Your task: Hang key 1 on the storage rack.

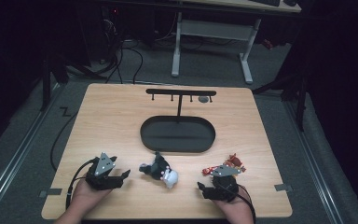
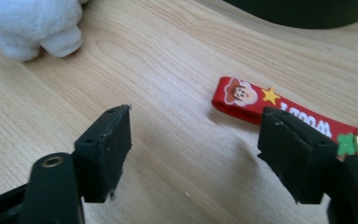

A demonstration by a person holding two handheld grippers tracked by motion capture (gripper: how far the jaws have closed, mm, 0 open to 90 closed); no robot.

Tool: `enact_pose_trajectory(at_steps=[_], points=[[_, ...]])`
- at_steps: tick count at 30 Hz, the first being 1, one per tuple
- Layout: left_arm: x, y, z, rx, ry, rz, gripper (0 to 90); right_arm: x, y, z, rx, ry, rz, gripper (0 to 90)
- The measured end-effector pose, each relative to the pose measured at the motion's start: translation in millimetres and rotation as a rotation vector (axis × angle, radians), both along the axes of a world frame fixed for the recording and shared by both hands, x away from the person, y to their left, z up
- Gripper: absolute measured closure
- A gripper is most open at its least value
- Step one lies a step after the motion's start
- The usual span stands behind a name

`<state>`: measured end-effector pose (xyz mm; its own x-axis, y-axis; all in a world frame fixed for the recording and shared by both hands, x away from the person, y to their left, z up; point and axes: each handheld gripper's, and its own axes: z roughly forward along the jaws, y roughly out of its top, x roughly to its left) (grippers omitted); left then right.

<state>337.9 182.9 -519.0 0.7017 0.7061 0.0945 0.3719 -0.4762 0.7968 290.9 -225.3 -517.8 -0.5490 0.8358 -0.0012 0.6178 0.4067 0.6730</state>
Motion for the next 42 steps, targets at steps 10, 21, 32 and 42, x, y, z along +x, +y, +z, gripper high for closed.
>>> enact_pose_trajectory(at_steps=[10, 21, 32, 42], points=[[-0.9, -5.7, 0.4, 0.018, -0.008, -0.037, 26.9, -9.4, -9.8, 9.4, -0.004, 0.137, -0.018, 29.9], [0.0, -3.9, 0.4, 0.012, -0.005, -0.027, 27.1, -12.2, -12.4, 23.2, -0.055, 0.274, -0.017, 30.6], [0.6, -3.2, -0.3, 0.015, -0.001, -0.029, 27.3, -12.1, -4.4, 20.8, -0.112, 0.366, 0.023, 30.3], [1.8, -3.8, -2.0, 0.01, 0.009, -0.025, 27.3, -2.1, -12.9, 28.3, -0.188, 0.396, 0.033, 29.7]])
